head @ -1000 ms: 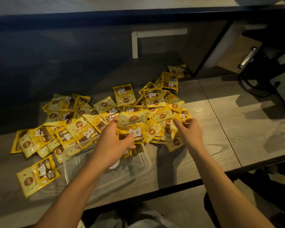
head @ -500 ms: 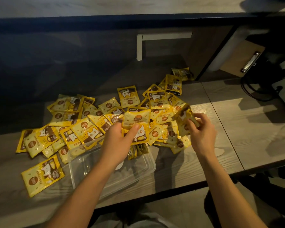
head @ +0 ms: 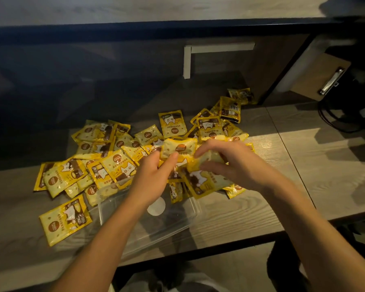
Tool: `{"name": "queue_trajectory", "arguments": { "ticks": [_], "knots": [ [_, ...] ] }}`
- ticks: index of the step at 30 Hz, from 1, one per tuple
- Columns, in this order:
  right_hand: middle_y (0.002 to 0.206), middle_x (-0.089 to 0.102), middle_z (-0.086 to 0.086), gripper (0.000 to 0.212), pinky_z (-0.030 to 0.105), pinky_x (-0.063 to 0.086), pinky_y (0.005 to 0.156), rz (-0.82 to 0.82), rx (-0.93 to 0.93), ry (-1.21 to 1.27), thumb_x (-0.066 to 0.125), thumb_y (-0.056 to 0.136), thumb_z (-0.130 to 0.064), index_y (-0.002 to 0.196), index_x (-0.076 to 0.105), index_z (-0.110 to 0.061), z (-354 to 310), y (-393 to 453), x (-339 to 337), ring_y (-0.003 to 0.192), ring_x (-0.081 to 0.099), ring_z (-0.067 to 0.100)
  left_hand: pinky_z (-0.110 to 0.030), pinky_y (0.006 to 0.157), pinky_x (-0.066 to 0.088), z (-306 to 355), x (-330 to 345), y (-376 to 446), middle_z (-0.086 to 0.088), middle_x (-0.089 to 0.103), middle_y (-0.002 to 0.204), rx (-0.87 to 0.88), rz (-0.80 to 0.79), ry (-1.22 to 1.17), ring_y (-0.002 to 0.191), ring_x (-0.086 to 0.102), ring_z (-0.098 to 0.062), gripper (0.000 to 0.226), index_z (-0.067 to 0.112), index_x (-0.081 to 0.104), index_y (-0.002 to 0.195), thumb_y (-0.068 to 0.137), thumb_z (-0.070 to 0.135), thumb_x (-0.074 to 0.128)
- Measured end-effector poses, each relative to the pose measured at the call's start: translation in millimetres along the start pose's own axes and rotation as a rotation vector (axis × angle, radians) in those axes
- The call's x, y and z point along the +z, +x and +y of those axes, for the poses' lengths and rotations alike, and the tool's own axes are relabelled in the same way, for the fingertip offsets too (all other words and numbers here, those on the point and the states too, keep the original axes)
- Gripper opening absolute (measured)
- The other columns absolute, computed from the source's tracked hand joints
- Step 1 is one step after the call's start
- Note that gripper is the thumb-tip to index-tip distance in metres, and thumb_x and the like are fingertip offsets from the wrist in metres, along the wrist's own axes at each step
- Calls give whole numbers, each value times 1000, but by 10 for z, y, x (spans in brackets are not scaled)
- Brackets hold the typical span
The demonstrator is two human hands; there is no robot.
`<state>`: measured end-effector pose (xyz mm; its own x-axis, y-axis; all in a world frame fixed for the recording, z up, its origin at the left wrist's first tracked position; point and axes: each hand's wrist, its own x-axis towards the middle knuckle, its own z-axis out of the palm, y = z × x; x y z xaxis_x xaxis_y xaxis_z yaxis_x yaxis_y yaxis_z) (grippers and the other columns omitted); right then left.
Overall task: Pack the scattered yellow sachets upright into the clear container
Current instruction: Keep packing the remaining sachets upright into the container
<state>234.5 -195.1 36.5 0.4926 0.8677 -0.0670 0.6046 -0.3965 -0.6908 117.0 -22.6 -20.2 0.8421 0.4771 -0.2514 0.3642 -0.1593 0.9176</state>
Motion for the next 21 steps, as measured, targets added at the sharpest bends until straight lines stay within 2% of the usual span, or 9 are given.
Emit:
{"name": "queue_trajectory", "arguments": {
  "ticks": [2, 4, 5, 7, 9, 12, 15, 17, 21],
  "knots": [
    [107, 69, -2, 45, 33, 52, 78, -38, -16, -110, 69, 89, -20, 129, 49, -28, -40, 113, 63, 92, 65, 16, -43, 76, 55, 5, -34, -17, 0, 75, 88, 29, -91, -48, 84, 70, -14, 31, 23, 70, 94, 93, 51, 58],
    [109, 68, 5, 61, 42, 54, 76, 43, 24, -227, 70, 88, -22, 137, 35, -27, -71, 208, 146, 90, 65, 24, -18, 70, 53, 19, -82, -48, 19, 75, 88, 45, -202, -71, 83, 69, 3, 19, 40, 70, 95, 83, 55, 67],
    [119, 63, 6, 66, 44, 55, 76, 115, 33, -288, 72, 86, -24, 139, 32, -24, -89, 247, 191, 93, 65, 26, -15, 70, 53, -3, -101, -51, 21, 75, 91, 57, -233, -53, 85, 70, 3, 24, 41, 70, 98, 77, 53, 73],
    [129, 50, 5, 71, 43, 56, 74, 226, 5, -375, 75, 83, -29, 139, 34, -18, -125, 296, 304, 92, 65, 26, -20, 73, 57, -62, -130, -38, 16, 76, 96, 64, -239, 0, 89, 72, -2, 33, 35, 69, 102, 74, 45, 81],
    [122, 47, 4, 68, 37, 56, 64, 270, -61, -369, 78, 80, -30, 134, 41, -14, -139, 316, 413, 81, 63, 23, -20, 74, 57, -94, -161, -33, 16, 76, 96, 63, -228, 36, 88, 72, -3, 28, 33, 68, 102, 78, 33, 83],
    [109, 49, -7, 53, 16, 48, 69, 347, -77, -71, 73, 82, -38, 124, 51, -16, -29, 332, 476, 87, 57, 8, -25, 77, 56, -162, -219, -42, 13, 76, 96, 28, -210, 32, 88, 72, -5, 24, 32, 69, 101, 83, 21, 80],
    [99, 60, -10, 35, 13, 47, 66, 644, 205, 316, 62, 90, -44, 115, 57, -20, 300, 343, 415, 89, 60, 3, -23, 78, 55, -218, -268, -62, 15, 76, 100, -33, -141, -42, 92, 72, -4, 22, 30, 69, 105, 86, 21, 76],
    [95, 63, -6, 32, 21, 47, 66, 757, 482, 257, 61, 91, -43, 110, 58, -16, 620, 314, 406, 89, 63, 11, -18, 73, 53, -237, -276, -71, 19, 76, 98, -70, -79, -104, 91, 72, -2, 22, 31, 68, 103, 88, 17, 74],
    [115, 58, 12, 63, 45, 50, 86, 446, 841, -30, 66, 83, -57, 118, 51, -8, 1054, 275, 522, 107, 56, 30, -32, 85, 54, -247, -249, -80, 16, 76, 99, -117, -12, -154, 94, 72, -5, 26, 33, 66, 104, 89, 11, 70]
  ]
}}
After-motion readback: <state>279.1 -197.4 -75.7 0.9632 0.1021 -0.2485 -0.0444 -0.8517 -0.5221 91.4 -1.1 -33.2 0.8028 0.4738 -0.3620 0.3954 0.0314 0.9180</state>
